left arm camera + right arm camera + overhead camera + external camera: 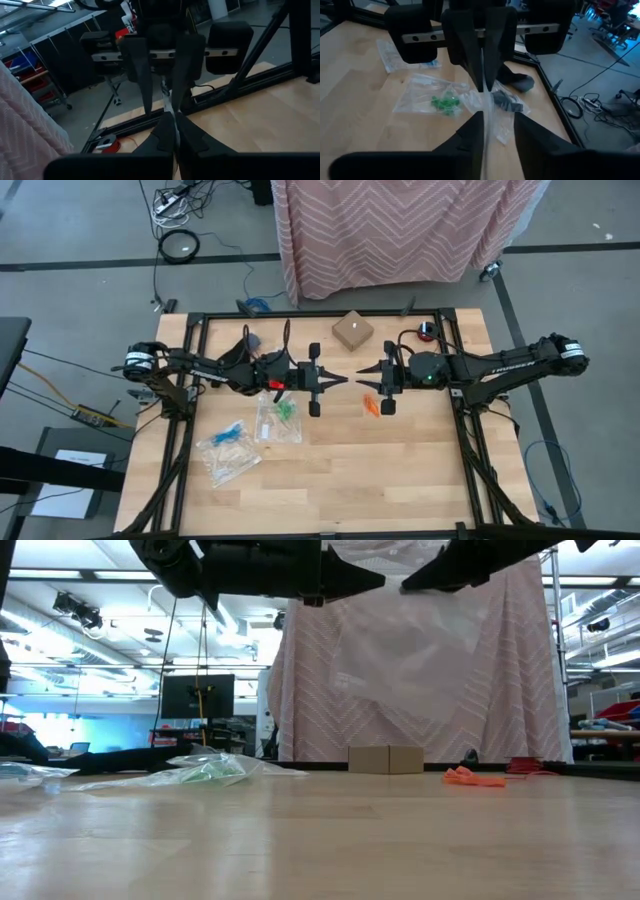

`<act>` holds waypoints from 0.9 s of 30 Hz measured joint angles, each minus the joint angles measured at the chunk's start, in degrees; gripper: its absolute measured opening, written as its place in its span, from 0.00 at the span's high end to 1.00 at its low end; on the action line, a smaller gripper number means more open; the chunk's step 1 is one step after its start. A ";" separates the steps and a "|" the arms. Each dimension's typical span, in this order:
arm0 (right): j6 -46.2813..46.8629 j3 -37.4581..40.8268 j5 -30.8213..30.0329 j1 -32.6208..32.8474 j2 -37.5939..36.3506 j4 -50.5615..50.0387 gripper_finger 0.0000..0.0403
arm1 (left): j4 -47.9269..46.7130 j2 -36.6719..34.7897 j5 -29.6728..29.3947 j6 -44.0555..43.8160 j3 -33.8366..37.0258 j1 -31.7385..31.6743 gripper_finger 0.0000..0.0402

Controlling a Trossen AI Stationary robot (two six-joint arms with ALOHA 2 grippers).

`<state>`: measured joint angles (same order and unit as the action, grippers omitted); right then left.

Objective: Sort rubber bands
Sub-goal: Open the transparent zip bag

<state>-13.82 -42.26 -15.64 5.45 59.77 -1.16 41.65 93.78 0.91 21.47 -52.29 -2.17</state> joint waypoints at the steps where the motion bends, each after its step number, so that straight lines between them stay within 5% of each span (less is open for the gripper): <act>1: -0.14 0.00 -0.04 0.00 0.00 0.03 0.81 | 0.04 0.00 0.00 0.00 0.00 0.00 0.98; 7: -0.39 0.00 -1.33 0.00 0.00 -0.35 0.98 | 0.00 0.00 -0.04 0.00 0.00 -0.02 0.97; 27: -4.44 0.00 0.20 -0.02 1.33 0.57 1.00 | 0.45 0.00 3.27 0.32 0.02 -0.33 0.97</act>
<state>-18.26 -42.26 -15.44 5.44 61.10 -0.59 42.10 93.78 4.18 21.79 -52.27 -2.50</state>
